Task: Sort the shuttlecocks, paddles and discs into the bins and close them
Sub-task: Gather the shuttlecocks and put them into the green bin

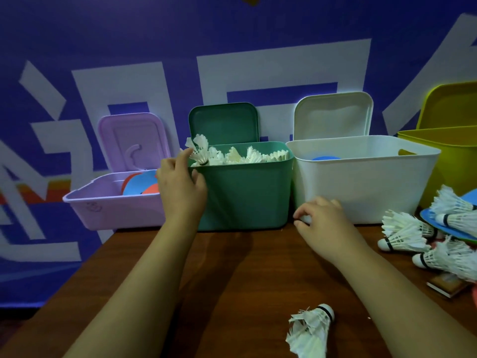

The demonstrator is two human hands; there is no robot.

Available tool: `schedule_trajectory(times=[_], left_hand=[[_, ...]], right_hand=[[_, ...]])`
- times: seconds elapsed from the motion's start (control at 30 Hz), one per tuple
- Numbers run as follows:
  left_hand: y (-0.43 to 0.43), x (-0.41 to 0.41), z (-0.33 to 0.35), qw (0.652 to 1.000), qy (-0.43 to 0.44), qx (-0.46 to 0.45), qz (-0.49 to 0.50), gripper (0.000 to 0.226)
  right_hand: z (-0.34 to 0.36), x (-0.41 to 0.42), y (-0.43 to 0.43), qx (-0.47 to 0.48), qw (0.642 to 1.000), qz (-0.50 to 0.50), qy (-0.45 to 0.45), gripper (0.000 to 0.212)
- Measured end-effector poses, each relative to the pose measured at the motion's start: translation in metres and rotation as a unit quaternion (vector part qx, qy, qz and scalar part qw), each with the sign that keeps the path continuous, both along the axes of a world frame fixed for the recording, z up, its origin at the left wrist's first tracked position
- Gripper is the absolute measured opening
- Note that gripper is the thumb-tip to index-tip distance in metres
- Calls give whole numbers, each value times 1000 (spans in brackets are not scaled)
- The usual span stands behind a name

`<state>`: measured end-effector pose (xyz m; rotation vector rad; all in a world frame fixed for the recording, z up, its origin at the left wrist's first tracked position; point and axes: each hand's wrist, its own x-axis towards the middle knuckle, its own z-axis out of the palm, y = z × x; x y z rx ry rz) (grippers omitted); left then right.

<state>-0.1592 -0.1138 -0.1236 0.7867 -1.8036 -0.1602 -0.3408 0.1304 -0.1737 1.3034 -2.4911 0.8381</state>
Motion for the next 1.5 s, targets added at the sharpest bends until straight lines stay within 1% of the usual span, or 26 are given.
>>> schedule_trajectory(times=[0.13,0.2,0.27,0.37,0.43,0.53,0.6,0.67,0.7,0.77,0.87,0.97,1.03,1.1,1.2,1.23,1.3,1.37,1.43,1.5], left_hand=[[11,1,3,1000,-1,-23,-19,57],[14,2,9,1000,5,-14,-26,57],[13,4,11,999,-27,-17,-29,52],[10,8,13,993,-99,-62,-17,44],[10,8,21,990,-116,-72,-15,48],[10,3,38,990,-118,-72,-19,55],[8,-2,48,981,-170,-95,2,50],[2,-5,53,974,-215,-71,11,35],[0,-6,53,975,-217,-48,3,28],[-4,-6,51,984,-172,-30,-26,19],[-6,-3,48,996,-74,-31,-45,15],[-3,6,48,999,10,-38,-37,14],[-5,11,47,998,38,-29,-28,14],[-10,14,45,999,27,-26,-7,16],[-14,16,38,995,-78,2,62,28],[-14,16,35,993,-98,12,68,31],[-12,14,29,993,-103,12,50,36],[-10,11,23,996,-88,16,17,41],[-7,9,18,996,-83,23,-8,40],[0,10,13,998,-69,-4,-11,37]], right_hand=[[0,-4,5,33,998,-45,-31,26],[-1,-6,8,49,997,-54,-33,29],[-1,-7,10,65,995,-63,-39,30],[-4,-10,11,82,993,-68,-54,31],[-7,-12,12,81,992,-68,-67,31],[-13,-17,13,90,990,-76,-70,32],[-14,-20,15,102,988,-88,-70,36],[-14,-22,16,103,988,-95,-71,38],[-13,-22,17,104,987,-99,-68,36],[-13,-22,16,98,989,-95,-58,31],[-10,-17,12,29,995,-49,-76,13],[-5,-5,7,-38,993,19,-107,25],[-1,6,3,-85,984,56,-146,29],[0,14,0,-95,980,75,-157,32],[1,18,-2,-94,980,88,-151,32],[1,18,-2,-94,980,91,-150,32],[0,16,-1,-93,980,97,-150,31],[-1,14,-1,-84,980,103,-149,31],[-3,13,-2,-82,979,109,-151,31],[-6,12,-4,-99,979,100,-149,34]])
